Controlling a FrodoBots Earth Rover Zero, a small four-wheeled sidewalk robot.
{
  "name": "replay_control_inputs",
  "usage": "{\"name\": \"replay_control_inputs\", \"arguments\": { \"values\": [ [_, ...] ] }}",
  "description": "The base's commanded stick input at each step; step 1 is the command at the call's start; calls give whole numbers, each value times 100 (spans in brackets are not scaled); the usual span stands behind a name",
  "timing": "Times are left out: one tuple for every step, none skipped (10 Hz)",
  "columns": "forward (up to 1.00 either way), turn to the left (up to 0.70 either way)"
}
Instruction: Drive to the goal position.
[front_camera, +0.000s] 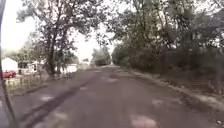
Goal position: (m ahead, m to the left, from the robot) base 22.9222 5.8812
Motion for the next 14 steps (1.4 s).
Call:
{"name": "replay_control_inputs", "arguments": {
  "values": [
    [70, 0],
    [70, 0],
    [70, 0],
    [70, 0],
    [70, 0],
    [70, 0],
    [70, 0],
    [70, 0],
    [70, 0],
    [70, 0],
    [70, 0],
    [70, 0],
    [70, 0],
    [70, 0]
  ]
}}
